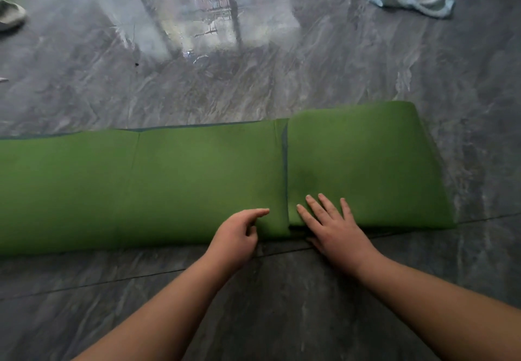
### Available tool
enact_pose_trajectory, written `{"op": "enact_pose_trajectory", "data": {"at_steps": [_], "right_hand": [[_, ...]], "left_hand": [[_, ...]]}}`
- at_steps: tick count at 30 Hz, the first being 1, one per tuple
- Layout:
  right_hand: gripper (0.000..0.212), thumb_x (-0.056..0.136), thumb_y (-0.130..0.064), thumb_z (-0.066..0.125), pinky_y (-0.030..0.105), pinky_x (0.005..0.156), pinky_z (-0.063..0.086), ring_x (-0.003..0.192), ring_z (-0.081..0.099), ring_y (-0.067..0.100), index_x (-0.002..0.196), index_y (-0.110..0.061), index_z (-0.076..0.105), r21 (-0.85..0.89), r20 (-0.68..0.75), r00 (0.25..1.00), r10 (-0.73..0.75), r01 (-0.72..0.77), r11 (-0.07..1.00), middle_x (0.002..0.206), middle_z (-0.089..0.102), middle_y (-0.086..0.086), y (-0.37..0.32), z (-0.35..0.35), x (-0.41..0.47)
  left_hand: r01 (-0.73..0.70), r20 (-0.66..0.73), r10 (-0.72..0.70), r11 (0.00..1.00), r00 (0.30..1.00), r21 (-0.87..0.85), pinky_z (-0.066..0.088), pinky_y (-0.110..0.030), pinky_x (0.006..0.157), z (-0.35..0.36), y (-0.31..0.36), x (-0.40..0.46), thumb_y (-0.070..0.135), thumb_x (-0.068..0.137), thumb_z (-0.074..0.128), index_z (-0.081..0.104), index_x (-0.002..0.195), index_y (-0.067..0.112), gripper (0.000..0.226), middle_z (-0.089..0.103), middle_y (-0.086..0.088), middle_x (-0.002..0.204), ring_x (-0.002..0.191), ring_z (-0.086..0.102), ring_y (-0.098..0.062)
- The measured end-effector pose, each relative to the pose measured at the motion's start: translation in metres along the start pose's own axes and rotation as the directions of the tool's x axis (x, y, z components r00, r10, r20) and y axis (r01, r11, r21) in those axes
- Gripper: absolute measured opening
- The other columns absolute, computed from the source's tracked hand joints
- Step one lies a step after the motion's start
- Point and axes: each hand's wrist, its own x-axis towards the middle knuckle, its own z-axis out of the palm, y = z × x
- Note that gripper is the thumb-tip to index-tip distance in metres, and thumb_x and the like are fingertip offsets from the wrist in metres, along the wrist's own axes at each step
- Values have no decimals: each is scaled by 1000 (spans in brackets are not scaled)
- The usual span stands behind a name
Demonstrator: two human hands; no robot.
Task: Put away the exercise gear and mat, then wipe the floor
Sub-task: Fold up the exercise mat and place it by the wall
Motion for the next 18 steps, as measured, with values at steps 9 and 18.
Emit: {"op": "enact_pose_trajectory", "data": {"at_steps": [9, 18], "right_hand": [[57, 83, -21, 40, 80, 87, 35, 125, 49, 53, 139, -22, 53, -116, -6, 997, -79, 78, 990, 141, 51, 24, -6, 6, 3], [53, 69, -22, 78, 67, 92, 45, 111, 61, 34, 119, -18, 62, 9, -157, 986, -62, 64, 998, 122, 64, 8, -13, -6, 2]], "left_hand": [[-136, -19, 140, 982, 990, 129, 16, -22, 117, 2, -7, 9, 9, 88, 59, 49, 141, 28, 58, 47, 4, 148, 145, 26, -17], [-239, 217, 123, 706, 968, 667, 0, -63, 117, 12, -17, 11, 35, 96, 50, -7, 151, 46, 80, -9, 2, 164, 150, -12, -23]]}}
